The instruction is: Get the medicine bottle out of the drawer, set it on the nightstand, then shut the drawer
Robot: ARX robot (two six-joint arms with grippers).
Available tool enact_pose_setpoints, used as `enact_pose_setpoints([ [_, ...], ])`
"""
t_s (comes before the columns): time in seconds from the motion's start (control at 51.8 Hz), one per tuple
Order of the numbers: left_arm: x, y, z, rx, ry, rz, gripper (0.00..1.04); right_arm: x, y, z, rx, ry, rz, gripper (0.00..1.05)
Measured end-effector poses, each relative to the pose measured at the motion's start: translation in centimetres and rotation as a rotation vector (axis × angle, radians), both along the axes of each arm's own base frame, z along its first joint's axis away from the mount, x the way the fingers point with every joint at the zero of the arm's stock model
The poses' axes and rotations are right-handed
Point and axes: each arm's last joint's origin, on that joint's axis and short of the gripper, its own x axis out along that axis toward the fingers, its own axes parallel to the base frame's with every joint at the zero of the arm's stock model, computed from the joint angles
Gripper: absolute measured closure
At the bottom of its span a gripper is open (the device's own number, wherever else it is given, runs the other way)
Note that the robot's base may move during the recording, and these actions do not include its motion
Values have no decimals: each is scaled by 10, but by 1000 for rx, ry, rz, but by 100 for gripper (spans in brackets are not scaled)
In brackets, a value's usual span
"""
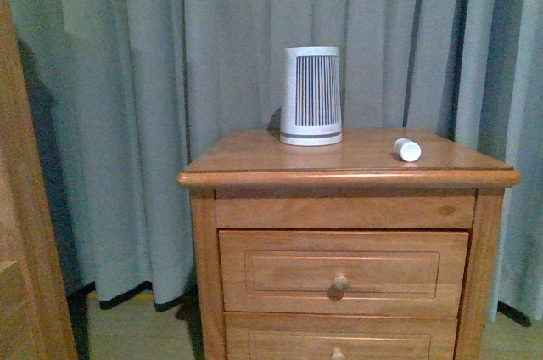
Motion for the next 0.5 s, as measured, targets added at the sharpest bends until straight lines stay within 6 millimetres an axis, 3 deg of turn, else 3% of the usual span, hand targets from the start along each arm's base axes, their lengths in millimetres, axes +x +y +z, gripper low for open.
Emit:
enact_pose_setpoints([
  [0.135, 0, 0, 0, 0, 0, 0, 7, -13, 7, -5, 7, -94, 33, 7],
  [0.444, 0, 0, 0, 0, 0, 0, 7, -14, 8, -23, -32, -96, 40, 7],
  [0.502, 0, 0, 0, 0, 0, 0, 7, -13, 5, -24, -45, -102, 106, 16],
])
